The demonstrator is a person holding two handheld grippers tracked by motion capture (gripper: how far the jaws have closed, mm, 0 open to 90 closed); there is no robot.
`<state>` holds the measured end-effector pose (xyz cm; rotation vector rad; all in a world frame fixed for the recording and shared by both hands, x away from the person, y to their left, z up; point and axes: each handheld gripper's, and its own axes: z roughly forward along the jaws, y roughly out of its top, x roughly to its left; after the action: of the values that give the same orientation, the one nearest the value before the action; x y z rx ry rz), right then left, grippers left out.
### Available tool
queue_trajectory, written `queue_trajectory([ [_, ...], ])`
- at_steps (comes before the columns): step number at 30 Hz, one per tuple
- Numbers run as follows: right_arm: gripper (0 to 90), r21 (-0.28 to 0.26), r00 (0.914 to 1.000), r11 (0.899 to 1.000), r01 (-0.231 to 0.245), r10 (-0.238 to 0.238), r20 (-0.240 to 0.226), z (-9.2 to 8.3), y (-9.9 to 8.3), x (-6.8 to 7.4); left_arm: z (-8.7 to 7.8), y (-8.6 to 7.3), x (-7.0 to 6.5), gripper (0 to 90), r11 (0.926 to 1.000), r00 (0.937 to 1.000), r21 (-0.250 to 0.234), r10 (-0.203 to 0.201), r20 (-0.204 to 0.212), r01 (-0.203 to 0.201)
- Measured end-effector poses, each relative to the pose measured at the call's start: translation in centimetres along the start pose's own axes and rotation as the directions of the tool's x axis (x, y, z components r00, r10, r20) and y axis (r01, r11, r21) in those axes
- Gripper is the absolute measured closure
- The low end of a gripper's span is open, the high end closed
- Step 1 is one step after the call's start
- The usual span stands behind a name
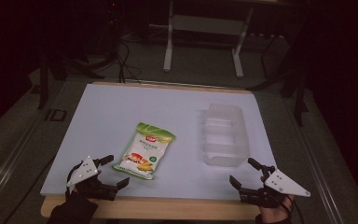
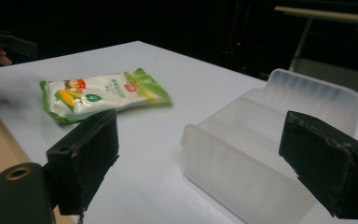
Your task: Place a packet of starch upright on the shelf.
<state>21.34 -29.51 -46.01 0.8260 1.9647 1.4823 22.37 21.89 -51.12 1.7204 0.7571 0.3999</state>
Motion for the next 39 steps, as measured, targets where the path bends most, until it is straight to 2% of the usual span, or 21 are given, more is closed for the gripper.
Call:
queue_trajectory([
  [2,11.5,0.002,0.9999,1.0,-0.01,0.01,-0.003,0.0,-0.1,0.0,-0.1,0.1,0.1,0.1,0.9999,0.9998,-0.005,-0.015,0.008,0.015],
  [5,11.4,0.004,0.9999,1.0,-0.01,0.01,-0.003,0.0,-0.1,0.0,-0.2,0.1,0.0,0.1,0.9994,0.9996,0.02,-0.027,0.012,0.027],
  [7,11.3,0.0,1.0,1.0,-0.004,0.004,-0.008,0.0,0.0,0.1,-0.1,0.3,-0.2,0.1,0.9989,0.9999,0.046,-0.014,0.004,0.013],
  [9,11.3,0.0,1.0,1.0,-0.001,0.001,-0.01,0.0,0.0,0.1,-0.1,0.3,-0.2,0.1,0.9989,0.9999,0.046,-0.014,0.004,0.013],
  [10,11.0,-0.007,0.9994,1.0,0.0,0.0,-0.034,0.0,0.0,0.3,-0.1,0.6,-0.5,0.1,0.997,0.9996,0.077,-0.009,0.026,0.007],
  [16,10.0,-0.009,0.9986,1.0,0.008,-0.008,-0.053,0.3,0.2,0.7,-0.3,1.0,-0.9,0.1,0.9944,0.9977,0.104,0.009,0.067,-0.016],
  [19,10.0,-0.008,0.9986,1.0,0.008,-0.009,-0.052,0.5,0.3,0.8,-0.3,1.2,-1.3,0.1,0.9911,0.9944,0.122,0.042,0.096,-0.054],
  [22,10.0,-0.024,0.9981,1.0,-0.014,0.013,-0.06,0.4,0.4,0.8,0.0,1.5,-1.9,0.1,0.9842,0.9907,0.15,0.079,0.111,-0.095],
  [26,10.0,-0.017,0.9972,1.0,-0.012,0.01,-0.074,0.6,0.5,1.3,0.4,2.1,-2.7,0.1,0.9797,0.9868,0.164,0.094,0.132,-0.116],
  [30,9.9,-0.009,0.9961,1.0,0.005,-0.005,-0.088,0.8,0.5,1.7,0.3,3.1,-3.2,0.1,0.9794,0.9829,0.147,0.117,0.142,-0.138],
  [35,9.9,-0.005,0.9959,1.0,0.026,-0.026,-0.087,0.8,0.6,1.8,0.3,4.1,-3.4,0.1,0.9811,0.983,0.138,0.116,0.143,-0.135],
  [39,9.9,-0.008,0.9957,1.0,0.027,-0.027,-0.089,0.7,0.8,1.8,0.5,5.0,-3.3,0.1,0.9782,0.9854,0.165,0.105,0.134,-0.126],
])
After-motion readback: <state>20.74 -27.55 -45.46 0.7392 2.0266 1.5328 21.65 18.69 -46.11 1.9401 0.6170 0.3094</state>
